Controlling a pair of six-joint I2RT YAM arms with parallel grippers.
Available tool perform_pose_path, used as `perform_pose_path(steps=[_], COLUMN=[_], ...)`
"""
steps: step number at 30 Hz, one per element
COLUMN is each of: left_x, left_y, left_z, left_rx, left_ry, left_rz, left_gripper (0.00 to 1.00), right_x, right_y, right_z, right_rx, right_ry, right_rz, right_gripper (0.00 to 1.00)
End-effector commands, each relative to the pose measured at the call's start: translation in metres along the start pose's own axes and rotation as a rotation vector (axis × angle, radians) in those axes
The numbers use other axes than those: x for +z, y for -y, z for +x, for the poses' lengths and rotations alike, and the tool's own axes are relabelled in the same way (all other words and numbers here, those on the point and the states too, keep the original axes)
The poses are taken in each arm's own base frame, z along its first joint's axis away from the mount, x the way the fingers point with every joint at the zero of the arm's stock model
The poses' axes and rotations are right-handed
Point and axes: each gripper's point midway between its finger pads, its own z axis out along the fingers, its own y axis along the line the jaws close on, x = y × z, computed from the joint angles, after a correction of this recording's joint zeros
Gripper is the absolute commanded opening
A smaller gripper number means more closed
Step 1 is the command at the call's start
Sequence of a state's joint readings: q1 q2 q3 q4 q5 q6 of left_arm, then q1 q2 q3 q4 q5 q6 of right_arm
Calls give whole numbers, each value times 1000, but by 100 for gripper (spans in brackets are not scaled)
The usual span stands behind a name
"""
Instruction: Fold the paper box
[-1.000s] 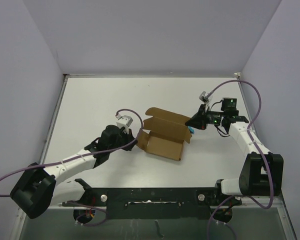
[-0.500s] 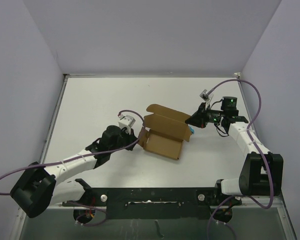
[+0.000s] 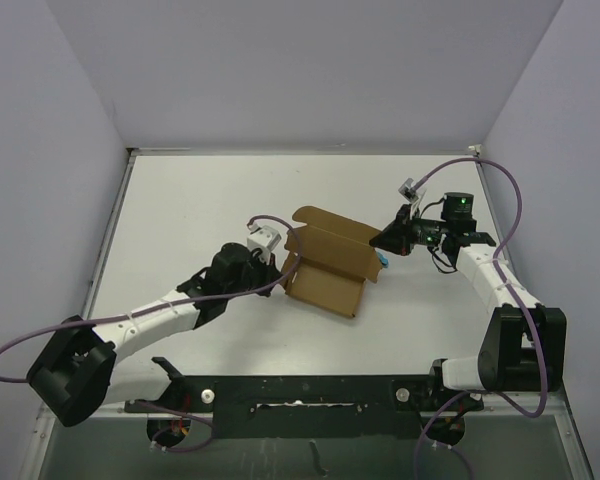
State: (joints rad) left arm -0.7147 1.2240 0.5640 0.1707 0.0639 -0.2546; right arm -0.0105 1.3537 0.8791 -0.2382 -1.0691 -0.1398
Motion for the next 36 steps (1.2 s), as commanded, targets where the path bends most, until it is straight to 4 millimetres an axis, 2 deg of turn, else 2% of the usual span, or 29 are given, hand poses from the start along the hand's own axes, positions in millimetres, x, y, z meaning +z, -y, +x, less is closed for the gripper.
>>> perform_pose_path(steps=[1,6,15,24,29,36], left_x=[4,9,20,21,14,-1], left_y=[14,20,21,17,11,-6], left_z=[-30,-27,-26,-29,-31,-39], left_rx=[35,32,-20,-91,-154,-204], left_ry=[54,22,-1,-1,19,54], left_rz=[46,74,120,128,134,103], left_gripper=[0,0,7,25,37,48], right_x=[3,4,4,4,4,4], right_y=[-5,-2,-1,-1,0,-1], right_z=[-3,-1,1,1,1,1], right_rx=[-22,-19,-19,-19,-22,-23], right_ry=[12,2,-6,-8,-9,-11], right_rz=[-27,-22,-19,-19,-17,-17], right_gripper=[0,0,0,0,0,0])
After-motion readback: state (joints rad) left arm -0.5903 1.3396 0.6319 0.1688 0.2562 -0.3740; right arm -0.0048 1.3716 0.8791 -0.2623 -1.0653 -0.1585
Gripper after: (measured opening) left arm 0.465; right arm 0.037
